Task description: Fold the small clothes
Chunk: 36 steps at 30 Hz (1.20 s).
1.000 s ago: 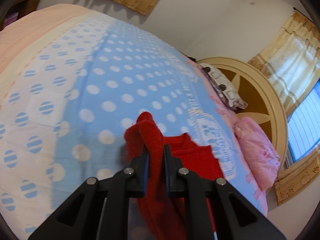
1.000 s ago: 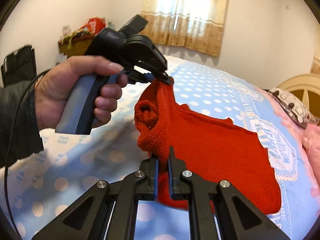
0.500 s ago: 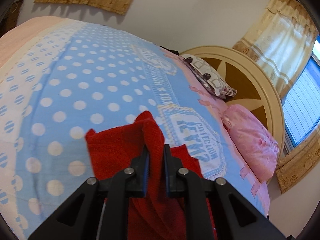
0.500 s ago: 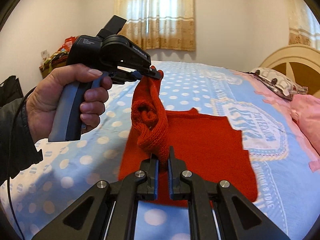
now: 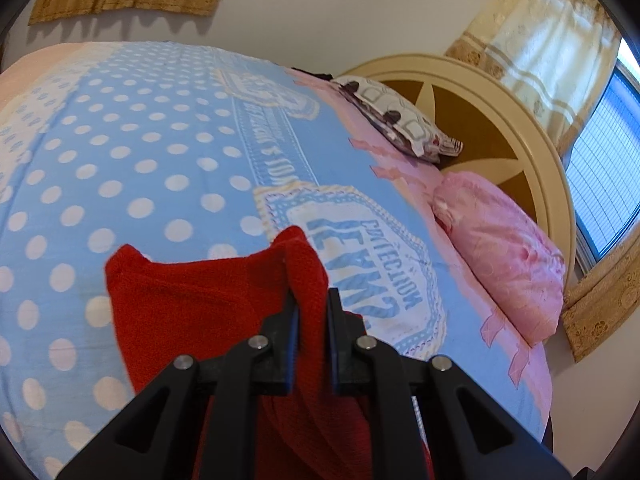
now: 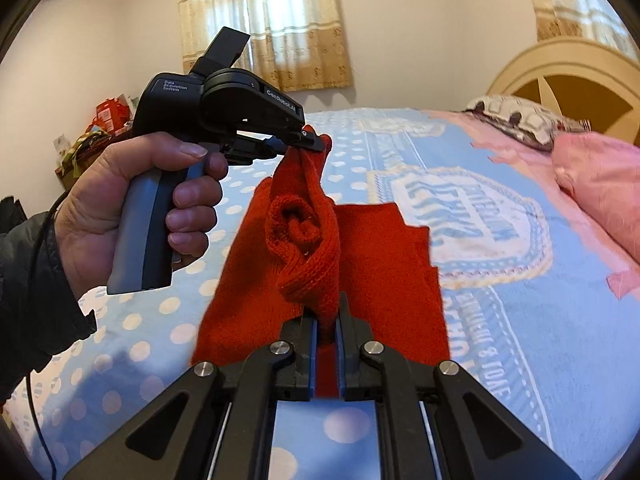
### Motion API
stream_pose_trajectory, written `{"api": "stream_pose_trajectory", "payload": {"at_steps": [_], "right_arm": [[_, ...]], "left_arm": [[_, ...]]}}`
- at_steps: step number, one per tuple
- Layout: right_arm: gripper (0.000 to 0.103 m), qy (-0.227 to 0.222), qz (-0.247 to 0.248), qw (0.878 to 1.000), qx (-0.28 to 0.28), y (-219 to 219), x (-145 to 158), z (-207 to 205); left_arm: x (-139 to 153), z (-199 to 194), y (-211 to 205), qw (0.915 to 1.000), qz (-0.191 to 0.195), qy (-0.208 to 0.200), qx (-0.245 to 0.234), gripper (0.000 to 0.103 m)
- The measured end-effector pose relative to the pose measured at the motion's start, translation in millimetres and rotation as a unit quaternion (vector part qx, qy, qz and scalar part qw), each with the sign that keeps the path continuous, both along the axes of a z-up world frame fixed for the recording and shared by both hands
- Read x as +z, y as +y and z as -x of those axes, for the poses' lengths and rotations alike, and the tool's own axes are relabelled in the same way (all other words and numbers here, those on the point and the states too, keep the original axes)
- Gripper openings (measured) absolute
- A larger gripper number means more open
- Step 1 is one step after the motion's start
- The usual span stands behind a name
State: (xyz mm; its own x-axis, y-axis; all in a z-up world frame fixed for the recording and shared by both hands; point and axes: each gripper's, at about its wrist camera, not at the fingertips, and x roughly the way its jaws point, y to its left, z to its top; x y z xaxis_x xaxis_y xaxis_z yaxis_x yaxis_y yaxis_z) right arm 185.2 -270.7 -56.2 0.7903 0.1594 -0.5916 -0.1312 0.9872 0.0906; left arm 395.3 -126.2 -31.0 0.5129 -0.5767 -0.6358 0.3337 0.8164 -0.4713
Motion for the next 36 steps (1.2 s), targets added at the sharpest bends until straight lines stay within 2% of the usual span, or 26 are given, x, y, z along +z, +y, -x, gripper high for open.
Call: {"api": "stream_pose_trajectory", "payload": {"at_steps": [7, 12, 22, 32, 36], "right_arm": [[0.006, 0.032, -0.037, 0.999, -0.019, -28.2, -9.6, -3.6], [0.006, 0.067, -0.084, 0.994, -0.027, -47.8, -21.7, -5.7], [0.006, 0.100, -0.127, 0.986, -0.043, -68.5, -37.4, -7.1], [0.006, 0.111, -0.148, 0.981, -0.057, -77.2, -46.5, -5.8], [0.006, 0.111, -0.158, 0.979, -0.063, -82.0, -49.4, -4.2]], "left_arm": [[-10.1, -3.9, -26.7, 0.9996, -0.020, 0.011, -0.018, 0.012], [-15.4, -3.6, -52.5, 0.9983, -0.042, 0.015, -0.038, 0.012], [-31.1, -4.8, -82.7, 0.9959, -0.067, 0.018, -0.057, 0.012], [-7.4, 16.5, -91.7, 0.9913, -0.100, -0.039, -0.076, 0.017], [5.7, 41.9, -72.6, 0.9883, -0.104, -0.075, -0.083, 0.026]]}}
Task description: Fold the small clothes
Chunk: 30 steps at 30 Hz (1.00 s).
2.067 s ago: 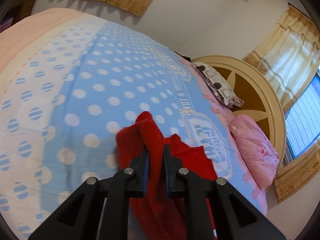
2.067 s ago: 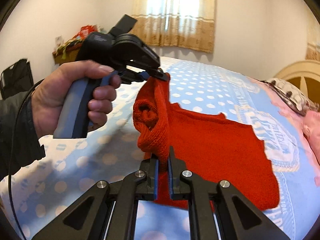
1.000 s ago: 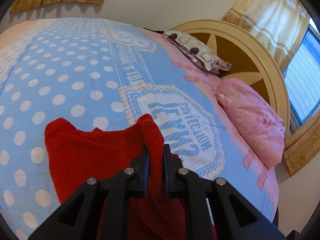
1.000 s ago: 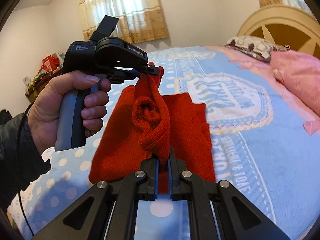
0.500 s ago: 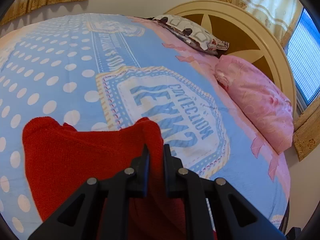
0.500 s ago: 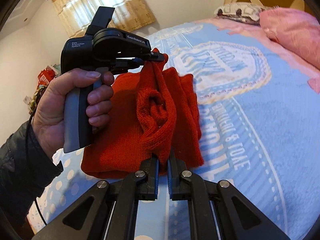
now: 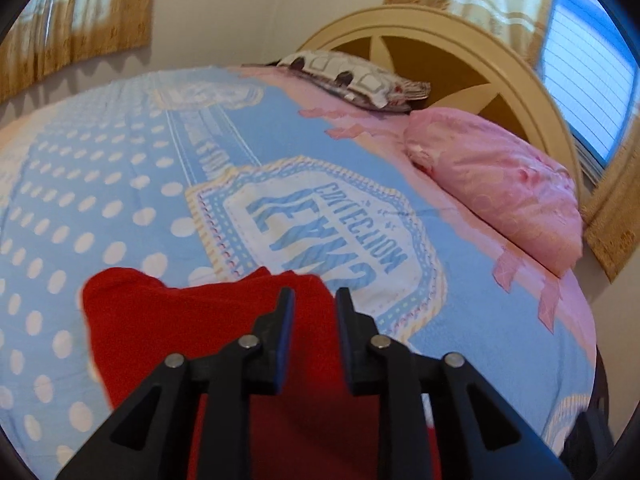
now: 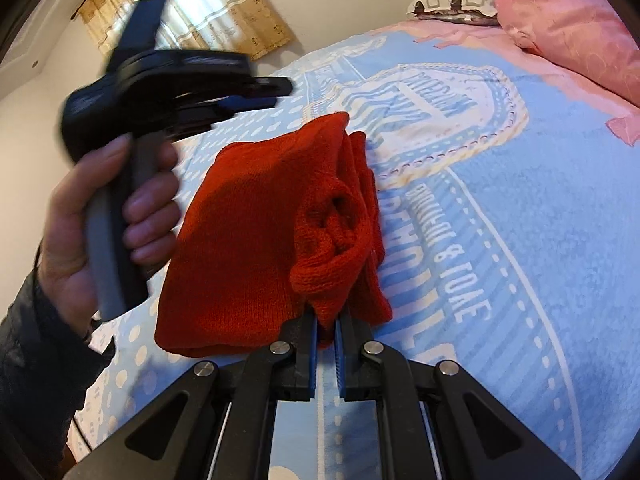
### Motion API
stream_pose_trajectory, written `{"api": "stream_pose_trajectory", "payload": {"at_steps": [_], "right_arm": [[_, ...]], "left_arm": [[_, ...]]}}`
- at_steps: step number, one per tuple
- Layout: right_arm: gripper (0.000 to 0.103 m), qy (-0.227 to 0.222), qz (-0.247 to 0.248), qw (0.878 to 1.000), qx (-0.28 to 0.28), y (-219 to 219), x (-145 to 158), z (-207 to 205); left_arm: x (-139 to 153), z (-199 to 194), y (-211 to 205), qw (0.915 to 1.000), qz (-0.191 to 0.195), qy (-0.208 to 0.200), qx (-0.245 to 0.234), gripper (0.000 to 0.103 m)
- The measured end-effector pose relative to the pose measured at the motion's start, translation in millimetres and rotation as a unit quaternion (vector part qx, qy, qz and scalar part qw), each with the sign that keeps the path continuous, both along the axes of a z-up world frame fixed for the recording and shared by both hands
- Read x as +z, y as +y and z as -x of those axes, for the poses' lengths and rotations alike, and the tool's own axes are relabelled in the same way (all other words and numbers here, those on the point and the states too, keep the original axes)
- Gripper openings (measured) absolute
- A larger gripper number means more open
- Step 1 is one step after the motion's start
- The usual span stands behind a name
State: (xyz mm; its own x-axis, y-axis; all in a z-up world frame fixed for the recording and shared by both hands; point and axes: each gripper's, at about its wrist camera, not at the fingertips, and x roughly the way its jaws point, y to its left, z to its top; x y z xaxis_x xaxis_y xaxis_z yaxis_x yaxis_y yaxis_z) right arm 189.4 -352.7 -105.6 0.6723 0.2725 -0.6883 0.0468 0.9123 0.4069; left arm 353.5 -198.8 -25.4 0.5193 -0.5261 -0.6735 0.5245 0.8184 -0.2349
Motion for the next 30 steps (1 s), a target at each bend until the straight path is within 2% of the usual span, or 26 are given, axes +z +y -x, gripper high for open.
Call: {"api": "stream_pose_trajectory", "payload": {"at_steps": [2, 4, 5, 6, 7, 8, 9, 10, 11, 12, 14, 16, 18, 21, 22, 23, 24, 26, 28, 30], "right_arm": [[0.006, -0.003, -0.002, 1.000, -0.001, -0.4, 0.0, 2.1], [0.007, -0.005, -0.007, 1.000, 0.001, -1.5, -0.9, 2.3], [0.008, -0.005, -0.013, 1.000, 0.000, -2.6, -1.7, 2.6], [0.009, -0.008, -0.021, 1.000, -0.002, -5.1, -2.3, 3.6], [0.011, -0.009, -0.024, 1.000, -0.002, -6.0, -2.5, 3.9], [0.016, -0.010, -0.026, 1.000, -0.004, -6.9, -2.3, 4.8], [0.027, -0.016, -0.026, 1.000, -0.009, -8.3, -0.8, 7.2], [0.033, -0.022, -0.024, 0.999, -0.015, -9.1, 1.6, 9.6], [0.046, -0.031, -0.021, 0.999, -0.026, -10.8, 5.6, 13.2], [0.053, -0.042, -0.013, 0.998, -0.041, -12.6, 11.1, 17.1], [0.053, -0.065, 0.017, 0.996, -0.063, -11.2, 24.8, 21.9], [0.053, -0.075, 0.059, 0.994, -0.044, 3.1, 38.8, 15.2], [0.053, -0.071, 0.095, 0.993, -0.007, 26.2, 52.9, -4.5], [0.051, -0.050, 0.143, 0.988, 0.009, 52.4, 60.4, -41.8], [0.049, -0.034, 0.152, 0.988, 0.005, 57.5, 57.4, -57.9], [0.036, -0.009, 0.158, 0.987, 0.007, 61.1, 49.8, -75.1], [0.018, 0.018, 0.151, 0.988, 0.012, 60.9, 39.4, -89.5], [0.017, 0.044, 0.167, 0.985, 0.007, 58.3, 23.7, -98.8], [0.017, 0.041, 0.182, 0.982, 0.000, 55.5, 18.4, -94.7], [0.017, 0.039, 0.198, 0.979, -0.013, 52.2, 16.7, -89.6]], "left_arm": [[0.0, 14.2, 9.7, 0.9995, -0.022, -0.019, 0.006, 0.033], [-4.2, 37.5, 29.3, 0.9985, -0.034, -0.040, 0.015, 0.048], [-7.5, 47.9, 38.7, 0.9979, -0.041, -0.045, 0.024, 0.060], [-11.7, 57.8, 49.0, 0.9976, -0.040, -0.048, 0.029, 0.066], [-15.6, 66.4, 57.2, 0.9975, -0.037, -0.050, 0.034, 0.066], [-21.3, 74.9, 65.1, 0.9972, -0.038, -0.049, 0.041, 0.066], [-28.0, 81.6, 71.5, 0.9972, -0.040, -0.045, 0.046, 0.066], [-34.4, 87.7, 76.5, 0.9968, -0.042, -0.043, 0.052, 0.066], [-40.2, 91.6, 80.3, 0.9963, -0.048, -0.041, 0.059, 0.066], [-46.6, 94.4, 83.8, 0.9960, -0.051, -0.035, 0.065, 0.066], [-55.8, 95.3, 86.5, 0.9965, -0.043, -0.026, 0.066, 0.066], [-57.6, 92.5, 87.7, 0.9965, -0.038, -0.023, 0.071, 0.066], [-56.3, 91.7, 87.0, 0.9965, -0.035, -0.025, 0.071, 0.066], [-58.1, 94.6, 86.7, 0.9960, -0.040, -0.039, 0.070, 0.071], [-60.5, 97.2, 87.5, 0.9961, -0.038, -0.039, 0.070, 0.072], [-62.9, 98.0, 87.4, 0.9964, -0.035, -0.038, 0.067, 0.075], [-65.0, 99.0, 87.1, 0.9968, -0.032, -0.036, 0.064, 0.075], [-69.0, 103.1, 85.6, 0.9974, -0.029, -0.033, 0.057, 0.079], [-71.1, 106.9, 83.2, 0.9975, -0.031, -0.036, 0.052, 0.082], [-73.1, 108.8, 79.8, 0.9977, -0.035, -0.036, 0.047, 0.090]]}}
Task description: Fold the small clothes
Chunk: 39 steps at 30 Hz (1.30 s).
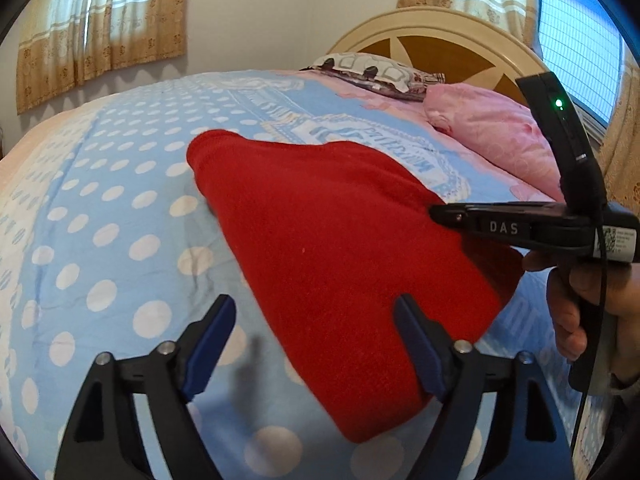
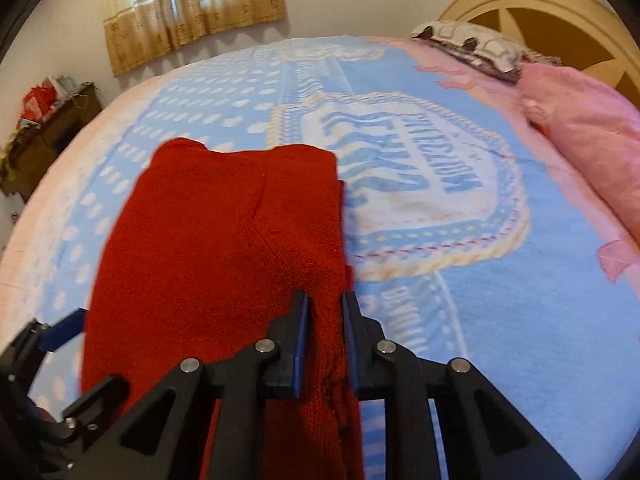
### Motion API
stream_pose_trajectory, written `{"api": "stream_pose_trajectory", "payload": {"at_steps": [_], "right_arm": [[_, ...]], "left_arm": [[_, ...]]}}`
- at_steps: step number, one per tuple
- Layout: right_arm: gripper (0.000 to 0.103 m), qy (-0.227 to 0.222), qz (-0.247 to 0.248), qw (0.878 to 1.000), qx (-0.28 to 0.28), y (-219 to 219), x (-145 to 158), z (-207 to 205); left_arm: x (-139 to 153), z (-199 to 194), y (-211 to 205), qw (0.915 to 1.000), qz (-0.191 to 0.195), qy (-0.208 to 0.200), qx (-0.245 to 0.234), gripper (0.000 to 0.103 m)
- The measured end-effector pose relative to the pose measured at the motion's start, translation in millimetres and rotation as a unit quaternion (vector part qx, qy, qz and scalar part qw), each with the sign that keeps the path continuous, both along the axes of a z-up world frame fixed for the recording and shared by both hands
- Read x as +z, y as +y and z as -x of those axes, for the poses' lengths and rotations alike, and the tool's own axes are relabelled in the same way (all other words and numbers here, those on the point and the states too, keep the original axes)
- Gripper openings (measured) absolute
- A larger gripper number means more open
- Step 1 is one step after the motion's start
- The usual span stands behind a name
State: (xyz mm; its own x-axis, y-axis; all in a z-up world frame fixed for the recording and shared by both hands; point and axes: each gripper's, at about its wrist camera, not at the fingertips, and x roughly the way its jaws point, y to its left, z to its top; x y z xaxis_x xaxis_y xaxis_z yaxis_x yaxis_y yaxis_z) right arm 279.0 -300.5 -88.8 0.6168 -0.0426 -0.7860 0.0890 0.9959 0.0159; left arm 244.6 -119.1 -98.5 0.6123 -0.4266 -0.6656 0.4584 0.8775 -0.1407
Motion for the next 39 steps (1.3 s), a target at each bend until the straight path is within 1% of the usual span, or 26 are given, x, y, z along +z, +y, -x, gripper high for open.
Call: {"api": "stream_pose_trajectory", "payload": {"at_steps": [3, 6, 7, 8, 9, 12, 13, 14, 15, 17, 18, 21, 22, 25, 28, 30, 34, 36, 39], "right_arm": [[0.017, 0.002, 0.011, 1.000, -0.008, -3.4, -2.7, -0.5], [0.017, 0.008, -0.001, 1.000, -0.016, -6.3, 2.1, -6.2], [0.017, 0.003, 0.001, 1.000, -0.019, -6.9, 6.8, -5.8], [0.021, -0.006, 0.008, 1.000, -0.025, -6.0, 13.8, -4.1], [0.022, -0.015, 0.015, 0.999, -0.026, -0.9, 18.6, -4.0], [0.022, -0.054, 0.033, 0.998, 0.004, 18.5, 39.9, 0.3], [0.023, -0.063, 0.026, 0.997, 0.031, 28.2, 45.5, 0.1], [0.026, -0.063, 0.017, 0.996, 0.062, 37.9, 47.6, -2.4], [0.029, -0.059, 0.015, 0.995, 0.080, 44.3, 47.1, -5.0], [0.030, -0.036, 0.019, 0.992, 0.121, 57.7, 39.1, -13.0], [0.030, -0.023, 0.023, 0.991, 0.129, 60.0, 33.2, -16.2], [0.030, 0.015, 0.047, 0.992, 0.117, 53.6, 10.9, -24.2], [0.030, 0.021, 0.045, 0.993, 0.111, 47.4, 6.4, -25.5], [0.029, 0.011, 0.020, 0.994, 0.107, 30.4, 0.0, -23.1], [0.029, 0.001, 0.025, 0.994, 0.110, 31.1, -1.7, -19.4], [0.029, -0.005, 0.026, 0.994, 0.110, 31.4, -2.8, -16.7], [0.029, -0.010, 0.013, 0.994, 0.107, 23.4, -4.1, -13.6], [0.029, -0.013, 0.006, 0.994, 0.109, 21.0, -4.5, -13.2], [0.030, -0.015, 0.013, 0.992, 0.123, 24.4, -1.9, -12.1]], "left_arm": [[-6.3, -0.8, -4.4, 0.9999, -0.011, 0.009, -0.002, 0.096], [-8.3, -1.1, -2.4, 0.9998, -0.006, 0.017, 0.002, 0.098], [-8.6, -1.1, -1.2, 0.9998, -0.003, 0.019, 0.003, 0.098], [-9.3, -0.9, -0.9, 0.9998, -0.002, 0.020, 0.004, 0.098], [-9.7, -0.7, -0.7, 0.9997, -0.001, 0.022, 0.005, 0.098], [-9.9, 1.5, -3.3, 0.9998, -0.005, 0.020, 0.004, 0.098], [-9.8, 2.0, -3.8, 0.9998, -0.007, 0.019, 0.003, 0.098], [-9.8, 2.5, -4.2, 0.9998, -0.007, 0.019, 0.003, 0.098], [-10.1, 2.4, -4.2, 0.9998, -0.007, 0.020, 0.003, 0.099], [-10.3, 0.7, -3.3, 0.9997, -0.006, 0.023, 0.004, 0.100], [-10.5, 0.5, -2.9, 0.9997, -0.004, 0.025, 0.004, 0.100], [-11.3, -0.2, -3.1, 0.9996, -0.001, 0.029, 0.003, 0.100], [-11.8, -0.5, -3.8, 0.9995, -0.002, 0.031, 0.001, 0.100], [-11.7, 0.6, -4.8, 0.9996, -0.004, 0.029, -0.001, 0.100], [-10.7, 0.9, -3.0, 0.9995, -0.001, 0.030, -0.001, 0.101], [-6.6, 3.9, -0.6, 0.9998, 0.003, 0.020, 0.000, 0.100], [-1.7, 6.7, 2.6, 0.9999, 0.010, 0.007, 0.002, 0.100], [-0.7, 6.5, 4.6, 0.9999, 0.012, 0.006, 0.007, 0.100], [5.2, 5.6, 12.5, 0.9994, 0.023, 0.000, 0.024, 0.100]]}}
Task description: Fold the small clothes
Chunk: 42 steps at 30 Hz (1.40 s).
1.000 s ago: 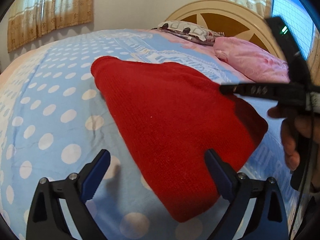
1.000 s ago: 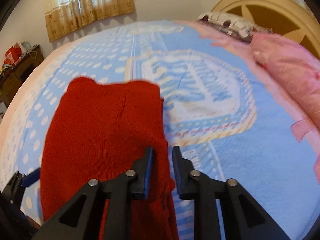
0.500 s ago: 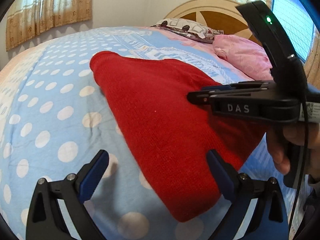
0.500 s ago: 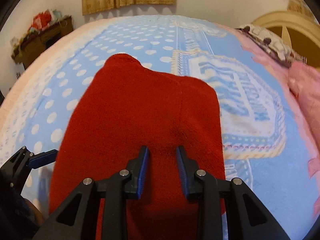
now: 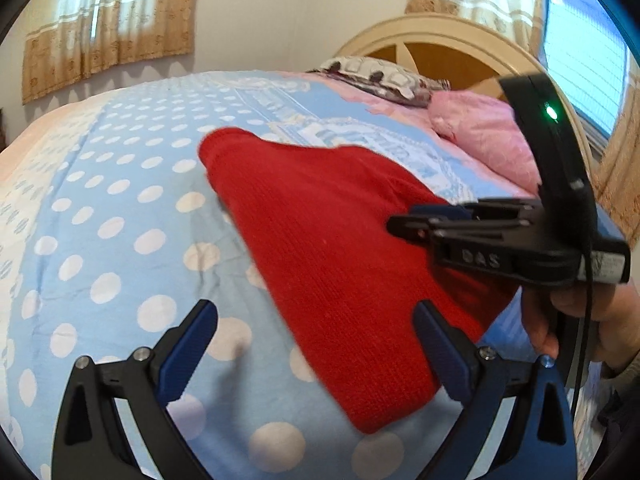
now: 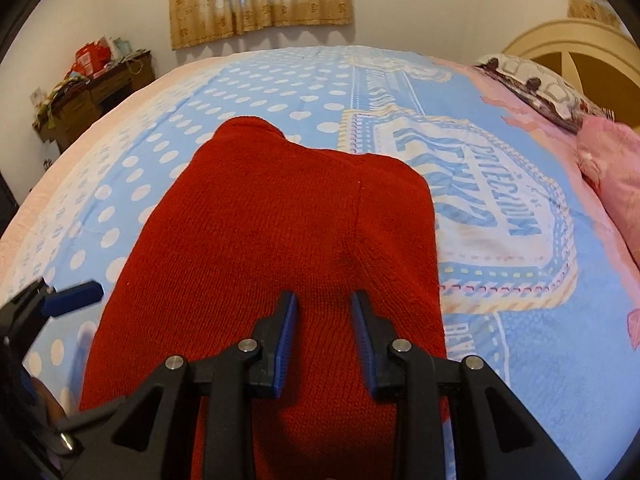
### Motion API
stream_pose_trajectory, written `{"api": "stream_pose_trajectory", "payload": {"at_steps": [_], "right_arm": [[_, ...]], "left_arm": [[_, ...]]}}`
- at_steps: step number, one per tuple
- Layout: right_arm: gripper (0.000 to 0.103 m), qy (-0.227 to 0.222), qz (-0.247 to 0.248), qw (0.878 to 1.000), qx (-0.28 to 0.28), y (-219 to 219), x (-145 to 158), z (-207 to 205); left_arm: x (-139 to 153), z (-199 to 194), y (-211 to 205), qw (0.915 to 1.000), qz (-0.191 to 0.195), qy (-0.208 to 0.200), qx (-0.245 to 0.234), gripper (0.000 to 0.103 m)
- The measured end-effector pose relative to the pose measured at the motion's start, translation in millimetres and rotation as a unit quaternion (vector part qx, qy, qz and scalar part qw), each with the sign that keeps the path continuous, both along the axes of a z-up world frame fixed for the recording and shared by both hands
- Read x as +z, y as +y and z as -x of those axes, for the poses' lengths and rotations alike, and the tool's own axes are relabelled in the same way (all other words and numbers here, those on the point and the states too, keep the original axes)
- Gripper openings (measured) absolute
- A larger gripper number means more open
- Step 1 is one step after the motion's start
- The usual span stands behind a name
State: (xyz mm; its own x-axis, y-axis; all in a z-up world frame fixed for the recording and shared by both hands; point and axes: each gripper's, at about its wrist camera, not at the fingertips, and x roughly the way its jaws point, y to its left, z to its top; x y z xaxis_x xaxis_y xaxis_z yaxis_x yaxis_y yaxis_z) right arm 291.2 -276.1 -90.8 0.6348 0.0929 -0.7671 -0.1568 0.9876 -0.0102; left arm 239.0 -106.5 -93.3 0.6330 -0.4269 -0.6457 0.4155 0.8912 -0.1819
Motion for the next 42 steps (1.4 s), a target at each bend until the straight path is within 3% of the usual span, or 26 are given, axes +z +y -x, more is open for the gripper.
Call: {"api": "stream_pose_trajectory", "payload": {"at_steps": [4, 8, 11, 17, 20, 23, 27, 33, 36, 42], "right_arm": [[0.031, 0.009, -0.045, 0.999, 0.009, -13.1, 13.9, 1.2], [0.037, -0.018, -0.070, 0.997, 0.009, -22.8, 30.4, -6.1], [0.038, 0.046, -0.042, 0.998, -0.006, -30.0, 5.3, -34.0], [0.042, 0.050, -0.056, 0.997, 0.005, -42.5, 4.3, -37.6], [0.042, 0.052, -0.090, 0.995, 0.004, -65.1, 7.2, -33.3], [0.043, 0.044, -0.120, 0.992, 0.005, -81.2, 9.4, -33.1], [0.050, 0.041, -0.146, 0.988, -0.004, -91.6, 6.8, -41.8], [0.065, 0.058, -0.135, 0.989, -0.005, -90.9, -9.4, -61.8], [0.066, 0.067, -0.168, 0.983, -0.009, -100.3, -13.2, -73.0], [0.066, 0.092, -0.226, 0.970, -0.008, -116.4, -33.5, -92.0]], "left_arm": [[3.0, -7.0, 13.4, 0.9992, 0.017, -0.001, 0.036, 0.100], [-7.4, -14.8, 12.6, 0.9987, 0.020, 0.020, 0.043, 0.101], [-13.5, -14.6, 4.4, 0.9993, 0.007, 0.025, 0.027, 0.101], [-11.1, -10.7, 7.8, 0.9991, 0.013, 0.026, 0.031, 0.102], [-8.5, -7.1, 5.8, 0.9986, 0.032, 0.038, 0.020, 0.102], [-15.0, -7.5, -8.0, 0.9992, 0.003, 0.038, 0.007, 0.102], [-19.1, -12.3, -6.2, 0.9985, 0.013, 0.054, 0.006, 0.103], [-20.2, -15.1, 0.4, 0.9970, 0.036, 0.068, 0.011, 0.103], [-14.7, -13.9, 8.0, 0.9966, 0.056, 0.050, 0.036, 0.103], [-22.3, -19.3, 2.7, 0.9958, 0.048, 0.071, 0.034, 0.103]]}}
